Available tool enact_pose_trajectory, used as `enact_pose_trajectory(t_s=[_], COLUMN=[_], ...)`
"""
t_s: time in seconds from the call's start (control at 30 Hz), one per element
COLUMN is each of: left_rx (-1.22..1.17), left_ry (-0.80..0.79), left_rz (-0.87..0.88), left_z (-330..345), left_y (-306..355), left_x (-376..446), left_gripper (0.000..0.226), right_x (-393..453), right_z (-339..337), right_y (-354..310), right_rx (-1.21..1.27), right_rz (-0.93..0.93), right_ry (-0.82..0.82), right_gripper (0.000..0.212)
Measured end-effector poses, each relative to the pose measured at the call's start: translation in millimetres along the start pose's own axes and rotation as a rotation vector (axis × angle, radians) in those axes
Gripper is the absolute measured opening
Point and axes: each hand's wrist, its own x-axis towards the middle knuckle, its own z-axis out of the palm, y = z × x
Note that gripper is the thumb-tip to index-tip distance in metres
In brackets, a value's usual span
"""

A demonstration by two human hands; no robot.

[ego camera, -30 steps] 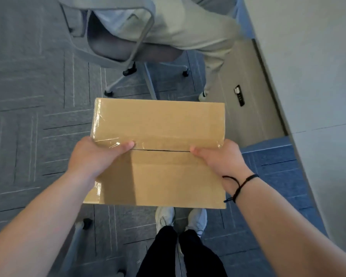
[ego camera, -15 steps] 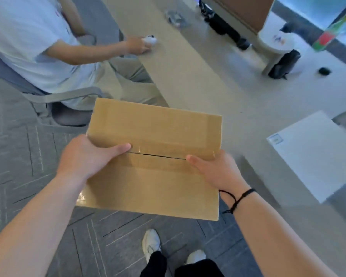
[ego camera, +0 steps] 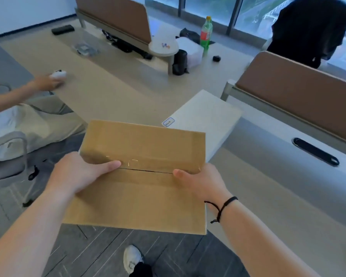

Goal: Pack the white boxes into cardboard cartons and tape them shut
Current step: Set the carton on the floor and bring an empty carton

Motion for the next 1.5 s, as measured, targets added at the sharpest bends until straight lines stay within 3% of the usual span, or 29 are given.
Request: enact_pose_trajectory(t_s=[0.23,0.5,0.73,0.9,1.13,1.37,1.5], left_rx=[0.057,0.008,-0.001,0.083,0.175,0.28,0.3], left_ry=[-0.107,-0.247,-0.392,-0.438,-0.543,-0.602,-0.567], left_rz=[0.064,0.169,0.279,0.349,0.413,0.459,0.463], left_z=[77,182,254,298,353,396,406], left_y=[36,99,163,209,273,311,321], left_x=[-59,-114,-141,-132,-112,-92,-96], left_gripper=[0.072,0.068,0.062,0.08,0.077,0.088,0.082], right_x=[-24,-61,-84,-84,-59,-37,-26], right_z=[-66,-177,-249,-284,-325,-342,-338], right_y=[90,153,209,238,260,271,280], right_rx=[0.014,0.044,0.179,0.312,0.441,0.564,0.545], right_rz=[0.104,0.19,0.276,0.339,0.472,0.541,0.53], right_ry=[0.014,0.144,0.307,0.401,0.528,0.635,0.743], right_gripper=[0.049,0.017,0.014,0.017,0.043,0.036,0.043])
